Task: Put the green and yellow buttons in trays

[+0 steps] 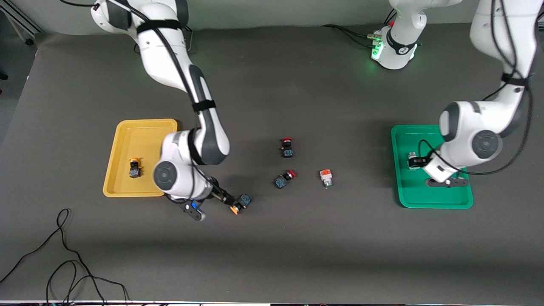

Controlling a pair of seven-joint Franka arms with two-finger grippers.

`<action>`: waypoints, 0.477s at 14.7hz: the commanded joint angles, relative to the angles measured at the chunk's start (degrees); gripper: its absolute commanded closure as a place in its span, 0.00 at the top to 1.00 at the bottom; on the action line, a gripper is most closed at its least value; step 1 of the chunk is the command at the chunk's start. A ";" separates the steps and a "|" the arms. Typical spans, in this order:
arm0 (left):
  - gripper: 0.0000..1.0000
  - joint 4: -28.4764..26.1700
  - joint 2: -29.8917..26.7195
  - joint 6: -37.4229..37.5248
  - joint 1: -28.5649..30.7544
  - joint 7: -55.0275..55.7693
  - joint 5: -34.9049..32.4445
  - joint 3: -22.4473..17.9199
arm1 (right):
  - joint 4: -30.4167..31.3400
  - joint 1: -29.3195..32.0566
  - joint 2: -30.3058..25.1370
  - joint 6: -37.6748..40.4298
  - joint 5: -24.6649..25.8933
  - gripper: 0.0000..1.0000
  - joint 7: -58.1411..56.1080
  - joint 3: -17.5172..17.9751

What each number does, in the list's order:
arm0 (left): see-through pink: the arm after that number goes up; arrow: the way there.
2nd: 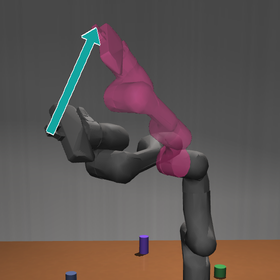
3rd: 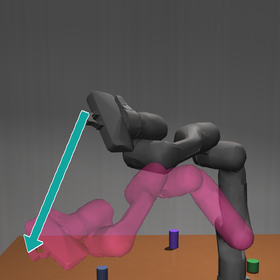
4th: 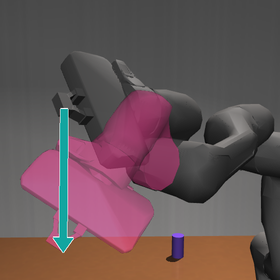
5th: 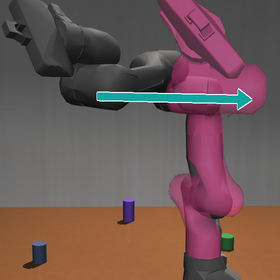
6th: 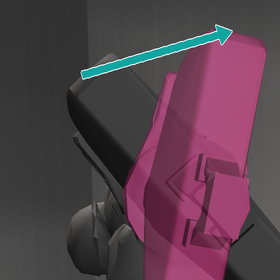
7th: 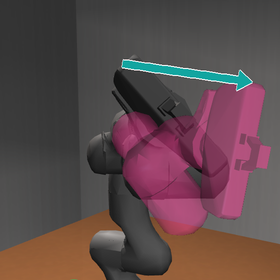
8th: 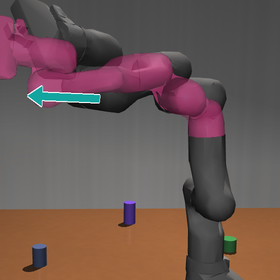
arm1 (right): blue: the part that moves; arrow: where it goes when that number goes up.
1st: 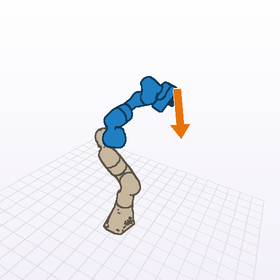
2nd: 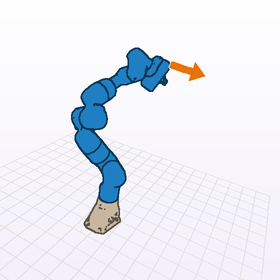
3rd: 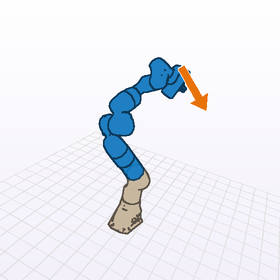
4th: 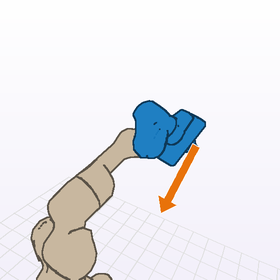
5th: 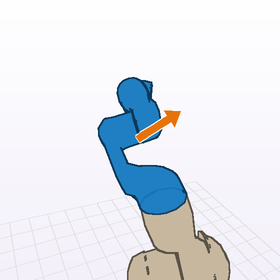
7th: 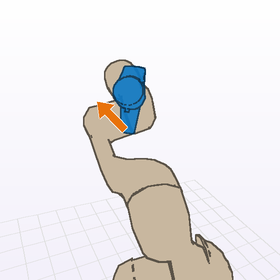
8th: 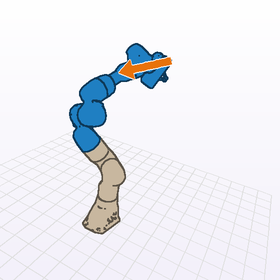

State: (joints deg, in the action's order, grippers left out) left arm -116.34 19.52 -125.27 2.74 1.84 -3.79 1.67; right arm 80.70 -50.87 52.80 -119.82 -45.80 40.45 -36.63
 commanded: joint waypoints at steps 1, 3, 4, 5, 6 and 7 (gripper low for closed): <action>1.00 10.48 -2.20 14.22 0.78 -2.19 0.18 0.61 | -5.81 1.48 4.59 -4.26 -1.48 1.00 4.98 2.95; 1.00 16.21 -2.03 18.99 0.08 -2.11 0.97 0.96 | -6.78 1.48 6.25 -7.35 -1.57 1.00 6.56 3.84; 1.00 17.62 -2.03 19.61 -0.27 -1.59 2.19 1.05 | -7.31 1.48 7.22 -7.62 -1.48 0.99 6.83 4.28; 1.00 18.24 -2.03 19.80 -0.97 -0.80 3.51 1.66 | -7.49 1.48 7.66 -7.71 -1.40 0.92 6.92 4.46; 1.00 18.77 -2.03 19.80 -2.02 -0.09 4.04 2.62 | -7.57 1.48 8.19 -7.88 -1.40 0.78 6.92 4.55; 1.00 18.95 -2.03 19.62 -3.34 1.57 4.05 3.24 | -7.57 1.56 8.28 -8.32 -1.48 0.57 7.18 4.55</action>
State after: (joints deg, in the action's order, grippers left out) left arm -99.21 16.37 -106.61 2.10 1.01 -0.59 4.03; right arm 75.60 -50.34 59.48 -127.37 -46.13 46.23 -32.48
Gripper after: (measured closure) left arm 0.000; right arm 0.132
